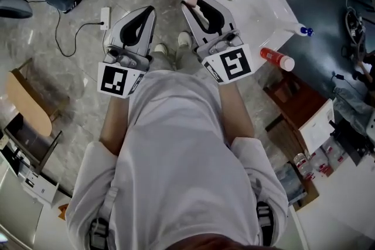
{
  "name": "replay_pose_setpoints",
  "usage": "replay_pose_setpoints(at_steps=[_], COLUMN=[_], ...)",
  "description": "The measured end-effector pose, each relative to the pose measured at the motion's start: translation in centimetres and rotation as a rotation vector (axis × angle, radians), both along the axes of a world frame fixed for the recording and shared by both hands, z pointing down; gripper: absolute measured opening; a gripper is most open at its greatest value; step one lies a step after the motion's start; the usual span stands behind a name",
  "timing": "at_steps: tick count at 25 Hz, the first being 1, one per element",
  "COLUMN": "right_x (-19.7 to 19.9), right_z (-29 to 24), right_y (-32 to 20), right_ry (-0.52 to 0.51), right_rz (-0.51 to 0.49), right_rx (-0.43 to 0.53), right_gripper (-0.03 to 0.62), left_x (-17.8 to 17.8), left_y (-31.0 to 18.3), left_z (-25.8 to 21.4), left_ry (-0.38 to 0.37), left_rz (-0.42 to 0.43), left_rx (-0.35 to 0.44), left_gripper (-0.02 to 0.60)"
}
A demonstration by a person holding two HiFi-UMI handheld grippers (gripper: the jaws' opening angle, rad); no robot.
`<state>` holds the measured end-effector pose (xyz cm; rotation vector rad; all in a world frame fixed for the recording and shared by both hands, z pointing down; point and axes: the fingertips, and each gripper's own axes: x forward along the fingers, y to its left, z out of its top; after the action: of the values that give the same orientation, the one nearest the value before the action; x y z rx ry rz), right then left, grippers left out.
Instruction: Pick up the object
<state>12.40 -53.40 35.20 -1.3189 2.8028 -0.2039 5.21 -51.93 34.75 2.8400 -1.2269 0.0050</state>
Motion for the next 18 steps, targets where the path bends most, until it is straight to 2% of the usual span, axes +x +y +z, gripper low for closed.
replay_pose_setpoints(at_steps=[6,10,13,18], right_x=[2.1,3.8,4.8,6.2], right_z=[-4.4,-4.5,-3.7,-4.4], right_y=[1.3,1.6,0.9,0.8], right_ry=[0.051,0.028,0.054,0.076], right_rz=[0.092,0.145,0.193,0.252], right_rx=[0.129,0.124,0.094,0.108], right_gripper=[0.094,0.094,0.092,0.092], left_x=[1.2,2.3,3.2,4.8], left_y=[-0.3,-0.2,-0.1,0.4], left_z=[-2.8,-3.2,-3.3,-3.6], left_ry=[0.014,0.014,0.022,0.02], left_rz=[0.029,0.064,0.092,0.135], left_rx=[0.055,0.068,0.069,0.074], left_gripper=[0.001,0.0,0.0,0.002])
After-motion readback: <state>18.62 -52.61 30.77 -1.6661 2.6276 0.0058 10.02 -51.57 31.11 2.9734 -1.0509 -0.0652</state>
